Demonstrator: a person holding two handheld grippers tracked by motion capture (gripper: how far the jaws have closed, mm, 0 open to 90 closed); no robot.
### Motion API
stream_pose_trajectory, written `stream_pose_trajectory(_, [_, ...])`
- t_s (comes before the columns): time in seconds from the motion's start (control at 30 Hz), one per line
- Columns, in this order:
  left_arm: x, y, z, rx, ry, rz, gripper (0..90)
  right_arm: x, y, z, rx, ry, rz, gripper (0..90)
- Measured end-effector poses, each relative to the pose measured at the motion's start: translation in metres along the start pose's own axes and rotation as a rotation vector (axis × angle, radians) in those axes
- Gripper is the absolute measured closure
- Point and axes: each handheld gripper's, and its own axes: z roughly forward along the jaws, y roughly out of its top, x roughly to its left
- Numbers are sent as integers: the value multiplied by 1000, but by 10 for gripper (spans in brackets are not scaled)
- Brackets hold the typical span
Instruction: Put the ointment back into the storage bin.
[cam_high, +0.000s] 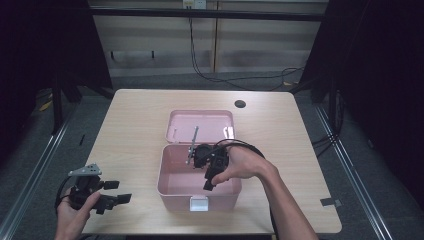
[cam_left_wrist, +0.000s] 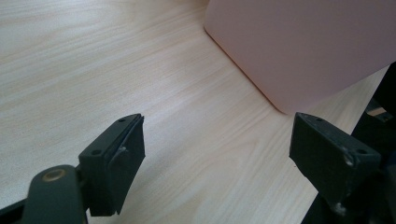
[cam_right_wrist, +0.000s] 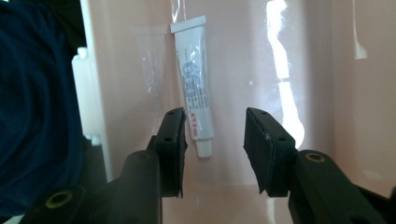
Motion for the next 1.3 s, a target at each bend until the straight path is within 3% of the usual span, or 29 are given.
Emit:
stream_pose_trajectory(0.4, [0, 0, 0, 0, -1, -1, 181, 1, -7, -19, -9, -29, 20, 598])
stream_pose_trajectory(0.5, [0, 0, 0, 0, 2, -5, 181, 2, -16, -31, -29, -46, 31, 598])
stream_pose_trajectory(0.83, [0, 0, 0, -4, 0, -8, 181, 2, -32, -49, -75, -87, 63, 566])
stream_pose_trajectory(1.3, [0, -1, -1, -7, 3, -10, 181, 5, -64, -70, -98, -138, 122, 527])
